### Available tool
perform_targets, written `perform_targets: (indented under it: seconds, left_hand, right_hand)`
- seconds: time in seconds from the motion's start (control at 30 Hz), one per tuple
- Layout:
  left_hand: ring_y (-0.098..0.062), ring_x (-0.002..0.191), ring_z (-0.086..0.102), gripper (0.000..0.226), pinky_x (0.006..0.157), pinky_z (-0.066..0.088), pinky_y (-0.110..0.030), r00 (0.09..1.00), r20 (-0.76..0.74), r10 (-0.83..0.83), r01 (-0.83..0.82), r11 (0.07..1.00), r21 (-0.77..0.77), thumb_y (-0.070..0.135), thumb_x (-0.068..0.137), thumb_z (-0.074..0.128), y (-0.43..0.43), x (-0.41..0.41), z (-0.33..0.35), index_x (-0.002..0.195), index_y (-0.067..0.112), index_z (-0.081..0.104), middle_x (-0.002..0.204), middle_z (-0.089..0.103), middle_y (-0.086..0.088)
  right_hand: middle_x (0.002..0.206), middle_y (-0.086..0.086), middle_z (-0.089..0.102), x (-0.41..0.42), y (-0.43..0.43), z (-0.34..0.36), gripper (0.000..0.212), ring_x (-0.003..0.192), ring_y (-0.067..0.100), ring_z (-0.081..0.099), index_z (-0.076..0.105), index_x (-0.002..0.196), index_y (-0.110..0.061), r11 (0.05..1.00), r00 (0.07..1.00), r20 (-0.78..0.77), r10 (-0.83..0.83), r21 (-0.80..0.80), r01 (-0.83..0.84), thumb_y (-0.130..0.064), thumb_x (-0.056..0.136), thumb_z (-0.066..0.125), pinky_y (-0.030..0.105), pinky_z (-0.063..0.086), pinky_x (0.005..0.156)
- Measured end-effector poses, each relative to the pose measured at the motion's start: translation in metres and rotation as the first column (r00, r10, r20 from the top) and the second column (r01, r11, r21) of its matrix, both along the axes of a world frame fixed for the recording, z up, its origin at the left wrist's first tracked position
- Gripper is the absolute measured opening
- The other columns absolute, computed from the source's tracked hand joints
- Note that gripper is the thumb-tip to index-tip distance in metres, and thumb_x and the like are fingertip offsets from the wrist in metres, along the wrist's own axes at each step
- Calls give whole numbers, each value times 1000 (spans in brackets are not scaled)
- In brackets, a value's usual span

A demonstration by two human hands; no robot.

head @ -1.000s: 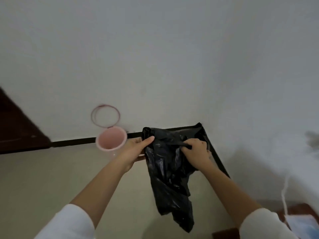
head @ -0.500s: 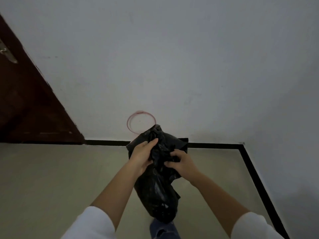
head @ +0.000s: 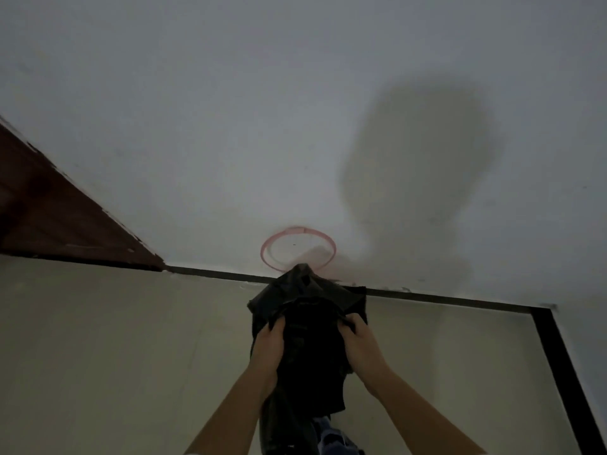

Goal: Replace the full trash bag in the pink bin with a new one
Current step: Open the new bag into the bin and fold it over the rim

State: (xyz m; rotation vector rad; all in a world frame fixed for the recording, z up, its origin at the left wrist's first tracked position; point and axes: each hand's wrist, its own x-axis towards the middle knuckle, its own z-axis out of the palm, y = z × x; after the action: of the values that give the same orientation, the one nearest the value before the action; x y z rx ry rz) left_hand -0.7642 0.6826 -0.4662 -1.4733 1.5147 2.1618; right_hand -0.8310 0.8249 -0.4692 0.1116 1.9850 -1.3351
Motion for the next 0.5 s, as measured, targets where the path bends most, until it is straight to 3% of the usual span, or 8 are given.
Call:
perform_targets:
  seconds: [0.1, 0.23, 0.33, 0.37, 0.4, 0.43, 0.47, 0.5]
  left_hand:
    - [-29, 91, 60, 36, 76, 50, -37, 990, 69, 127, -136, 978, 161, 34, 95, 48, -21, -22, -51, 113, 6, 61, 98, 64, -9]
    - [-29, 94, 58, 37, 77, 48, -38, 980, 104, 171, -194, 939, 284, 29, 98, 43, -48, -39, -128, 120, 2, 56, 106, 61, -14]
    - [-32, 95, 57, 42, 86, 43, -41, 978, 144, 150, -176, 965, 195, 29, 99, 41, -72, -50, -198, 126, -1, 54, 107, 61, -16]
    - [-31, 90, 58, 44, 84, 43, -41, 982, 147, 119, -139, 981, 132, 30, 99, 40, -81, -55, -223, 126, -2, 55, 99, 62, -14]
    - [-30, 86, 58, 44, 82, 43, -40, 984, 157, 84, -97, 992, 78, 31, 99, 39, -88, -59, -246, 124, -1, 56, 94, 62, -12]
    - [-28, 85, 58, 44, 80, 45, -38, 986, 160, 45, -52, 998, 38, 33, 99, 39, -96, -63, -270, 120, 0, 58, 91, 62, -11]
    - [-27, 84, 58, 42, 75, 46, -35, 988, 155, 21, -26, 999, 28, 35, 98, 40, -101, -68, -289, 116, 3, 60, 89, 62, -10]
    - [-26, 82, 58, 39, 70, 47, -33, 992, 121, 18, -22, 999, 37, 35, 97, 41, -107, -73, -311, 112, 5, 61, 88, 62, -8]
  right_hand:
    - [79, 7, 48, -27, -21, -39, 22, 70, 20, 45, 50, 97, -1, 999, 999, -15, 33, 9, -33, -20, 100, 38, 26, 33, 60]
    - [77, 11, 49, -51, -51, -104, 23, 69, 21, 46, 52, 96, -5, 996, 997, 3, 73, 47, -73, -22, 100, 37, 29, 34, 64]
    - [84, 20, 57, -62, -75, -173, 24, 74, 24, 54, 57, 100, -12, 983, 984, -35, 175, 64, -172, -22, 100, 36, 31, 39, 70]
    - [93, 15, 62, -65, -81, -200, 24, 85, 25, 57, 58, 105, -16, 972, 968, -114, 222, 107, -210, -23, 99, 36, 33, 42, 75]
    - [115, 10, 60, -70, -85, -229, 26, 107, 28, 54, 57, 114, -21, 948, 931, -227, 285, 213, -238, -25, 99, 37, 37, 42, 89]
    - [142, 6, 43, -75, -89, -258, 31, 132, 29, 36, 51, 125, -28, 884, 859, -323, 396, 388, -261, -30, 98, 37, 43, 33, 105]
    - [156, 2, 17, -79, -93, -284, 37, 144, 29, 11, 42, 134, -37, 818, 802, -361, 475, 518, -252, -36, 97, 35, 49, 19, 113]
    - [160, -1, -2, -83, -99, -311, 42, 146, 28, -5, 33, 138, -45, 795, 806, -337, 486, 553, -248, -41, 97, 33, 52, 9, 115]
